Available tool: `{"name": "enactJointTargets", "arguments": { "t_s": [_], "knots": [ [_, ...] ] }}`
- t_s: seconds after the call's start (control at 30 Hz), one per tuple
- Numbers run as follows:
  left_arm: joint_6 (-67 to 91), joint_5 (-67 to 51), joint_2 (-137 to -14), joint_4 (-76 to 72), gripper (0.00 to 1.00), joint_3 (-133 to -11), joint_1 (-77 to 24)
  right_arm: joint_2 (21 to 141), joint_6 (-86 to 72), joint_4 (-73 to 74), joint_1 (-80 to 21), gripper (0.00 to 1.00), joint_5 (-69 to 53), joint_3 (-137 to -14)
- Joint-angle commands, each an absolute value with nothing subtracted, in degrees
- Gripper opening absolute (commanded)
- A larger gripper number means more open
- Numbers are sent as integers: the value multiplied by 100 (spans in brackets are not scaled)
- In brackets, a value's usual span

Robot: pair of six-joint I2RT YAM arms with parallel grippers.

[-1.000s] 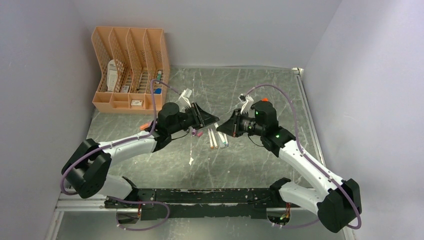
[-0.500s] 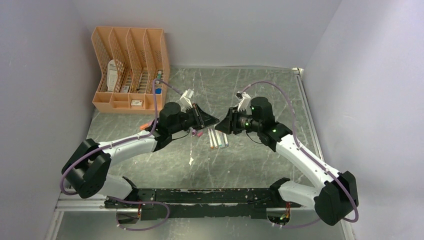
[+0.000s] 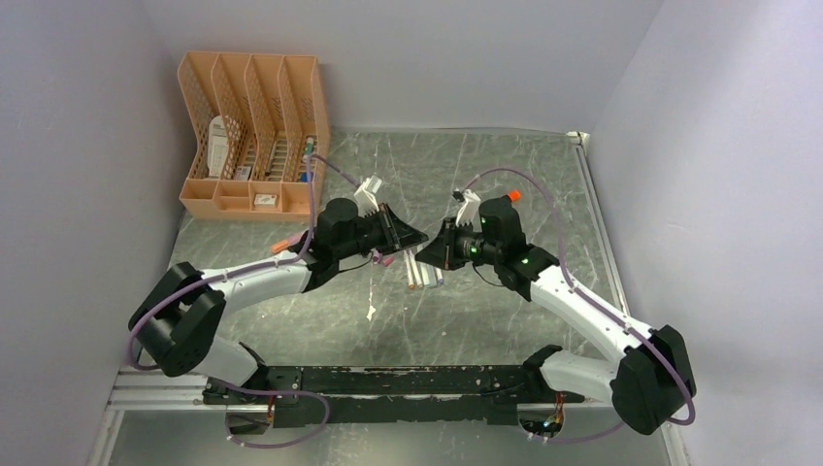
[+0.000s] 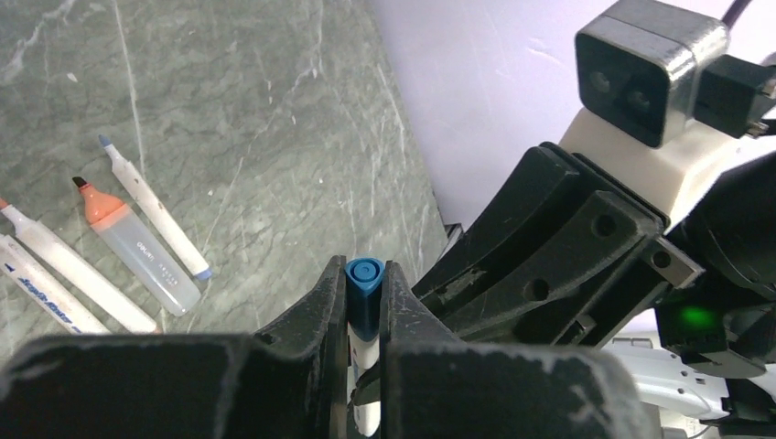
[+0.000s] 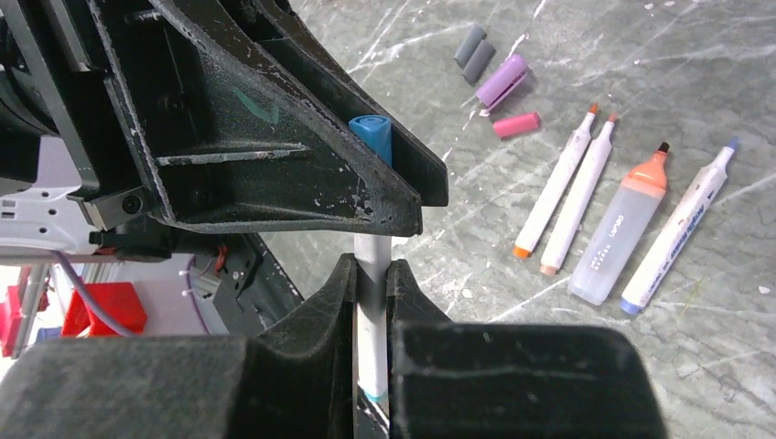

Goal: Open the pen caps

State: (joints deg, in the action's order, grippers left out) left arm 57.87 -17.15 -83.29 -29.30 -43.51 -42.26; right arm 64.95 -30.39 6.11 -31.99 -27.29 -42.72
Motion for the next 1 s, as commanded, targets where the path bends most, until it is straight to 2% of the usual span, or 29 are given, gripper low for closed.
{"name": "enactJointTargets", "arguments": {
  "t_s": [0.0,0.27,0.47,0.67,0.83,0.97],
  "knots": [
    [5502,-1394,-8440,-2995,7,-4887,-4141,6138,-3331,650,-3481,0,-2803,-3920],
    [5096,-1595,-8910,-3055,7,-5656,-2796,5250,-4158,992,-4657,0,-2085,-3214],
    [4721,-2019,-9178,-2077,7,-6527,-2190,4732,-4307,1636,-4916,0,-1408,-3215],
    [4300,-2045,-8377,-750,8,-5767,-2197,5905,-3389,2872,-4476,0,226,-4193],
    [3923,-1748,-7572,242,9,-5146,-2197,6879,-2640,2403,-3297,0,118,-4288],
    [3688,-1483,-7190,805,9,-4998,-2197,7734,-2280,1856,-2858,0,3,-4416]
  ]
}}
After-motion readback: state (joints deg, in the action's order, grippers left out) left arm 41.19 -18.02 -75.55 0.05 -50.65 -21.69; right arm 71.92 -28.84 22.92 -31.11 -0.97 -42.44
